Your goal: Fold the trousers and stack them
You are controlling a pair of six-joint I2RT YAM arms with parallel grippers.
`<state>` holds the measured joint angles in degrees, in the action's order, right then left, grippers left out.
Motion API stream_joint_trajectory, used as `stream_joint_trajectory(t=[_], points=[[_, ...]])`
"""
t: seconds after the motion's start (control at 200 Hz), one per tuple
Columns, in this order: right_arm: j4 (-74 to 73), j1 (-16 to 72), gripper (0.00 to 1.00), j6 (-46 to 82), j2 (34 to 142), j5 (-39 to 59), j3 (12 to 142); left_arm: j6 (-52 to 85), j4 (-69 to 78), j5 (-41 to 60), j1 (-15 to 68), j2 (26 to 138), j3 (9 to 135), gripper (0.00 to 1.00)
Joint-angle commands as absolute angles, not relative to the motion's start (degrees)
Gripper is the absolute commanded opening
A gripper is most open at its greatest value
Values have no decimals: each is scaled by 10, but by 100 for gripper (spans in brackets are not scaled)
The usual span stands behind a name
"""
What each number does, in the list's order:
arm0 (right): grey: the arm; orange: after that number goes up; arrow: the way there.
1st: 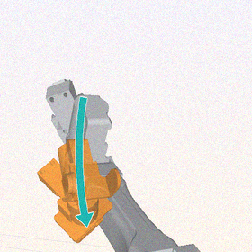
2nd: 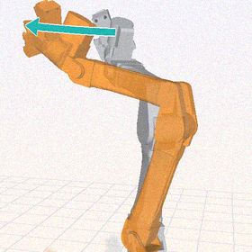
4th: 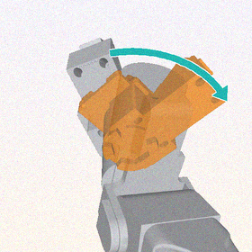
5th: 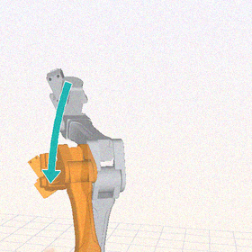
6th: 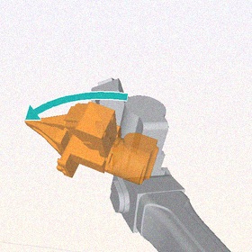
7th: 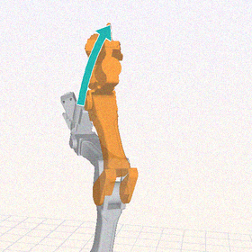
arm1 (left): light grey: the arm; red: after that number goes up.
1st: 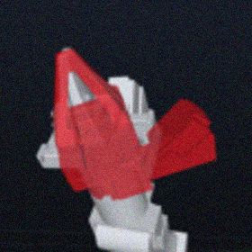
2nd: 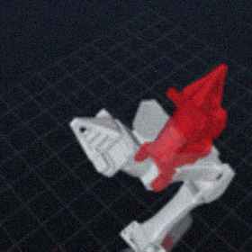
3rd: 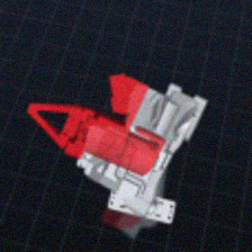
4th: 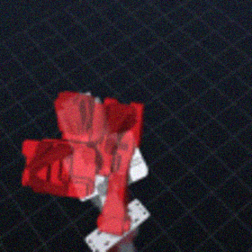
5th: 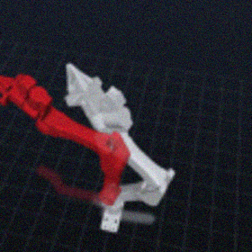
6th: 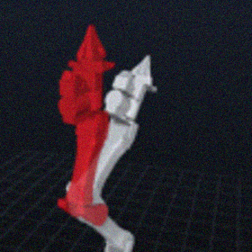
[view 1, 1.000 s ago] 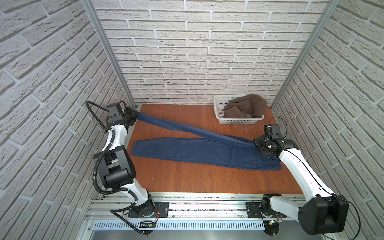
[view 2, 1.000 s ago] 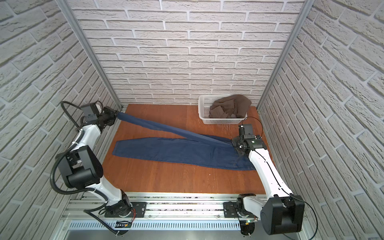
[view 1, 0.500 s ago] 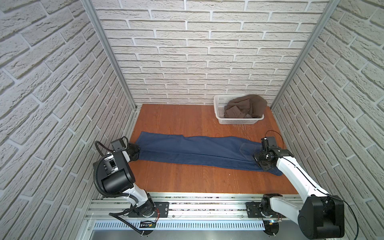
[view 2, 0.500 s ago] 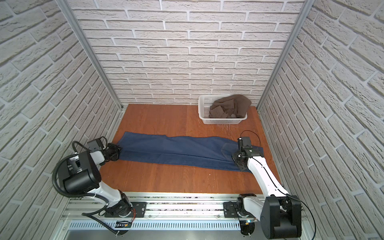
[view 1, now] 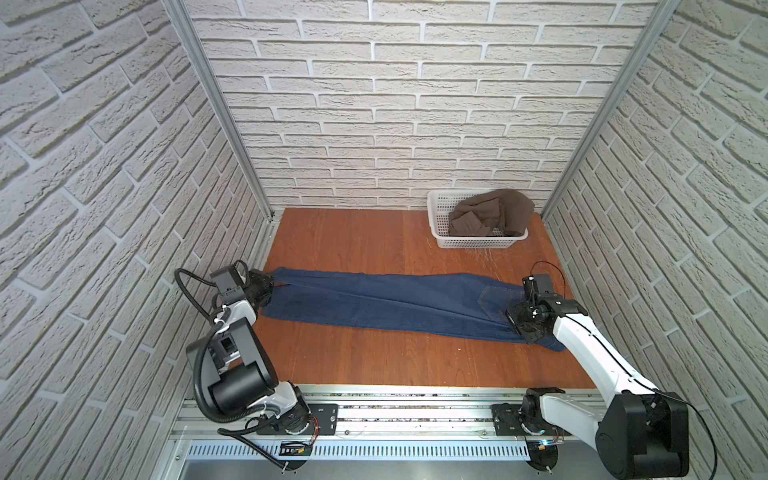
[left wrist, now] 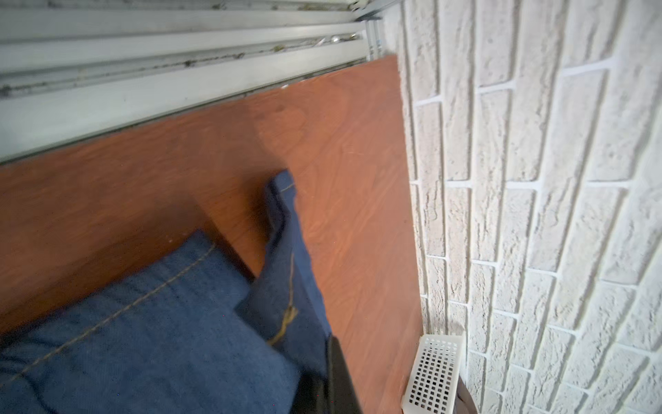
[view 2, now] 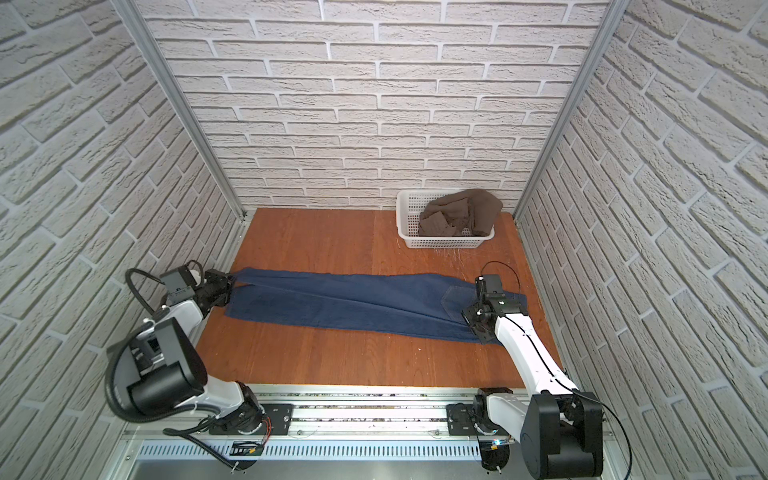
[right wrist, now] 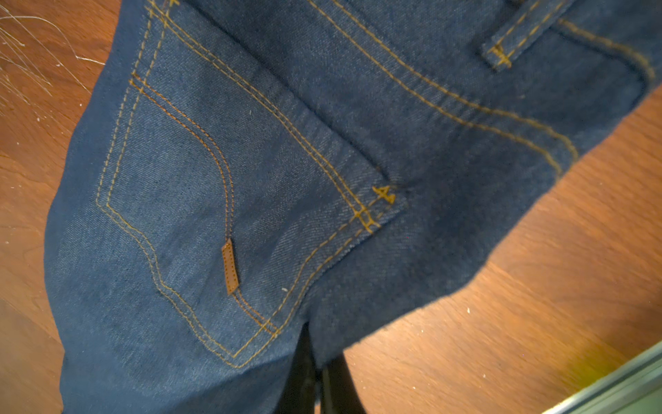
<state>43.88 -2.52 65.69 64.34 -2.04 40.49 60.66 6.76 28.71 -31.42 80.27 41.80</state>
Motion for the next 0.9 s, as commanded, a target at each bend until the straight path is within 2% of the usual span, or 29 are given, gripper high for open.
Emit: stream_joint_trajectory(t=[0.0, 0.195, 0.44, 0.56, 0.61, 0.69, 0.735, 0.86, 0.895], points=[[440, -36, 5, 649, 642, -60, 380, 581, 106, 230, -329, 805, 379, 0], [418, -34, 5, 646, 662, -45, 356, 631, 218, 234, -328, 893, 319, 0], [410, -34, 5, 639, 660, -45, 337, 632, 225, 219, -329, 916, 315, 0], [412, -34, 14, 630, 660, -39, 341, 631, 217, 222, -332, 907, 316, 4], [416, -34, 20, 625, 657, -36, 346, 632, 207, 221, -333, 896, 317, 12], [428, -33, 32, 617, 647, -34, 357, 634, 178, 214, -339, 870, 319, 41], [438, -33, 37, 611, 639, -36, 367, 632, 153, 206, -342, 849, 323, 51], [482, -34, 50, 593, 611, -43, 406, 616, 69, 180, -348, 778, 347, 65], [494, -33, 68, 586, 602, -42, 419, 608, 40, 170, -348, 759, 360, 70]])
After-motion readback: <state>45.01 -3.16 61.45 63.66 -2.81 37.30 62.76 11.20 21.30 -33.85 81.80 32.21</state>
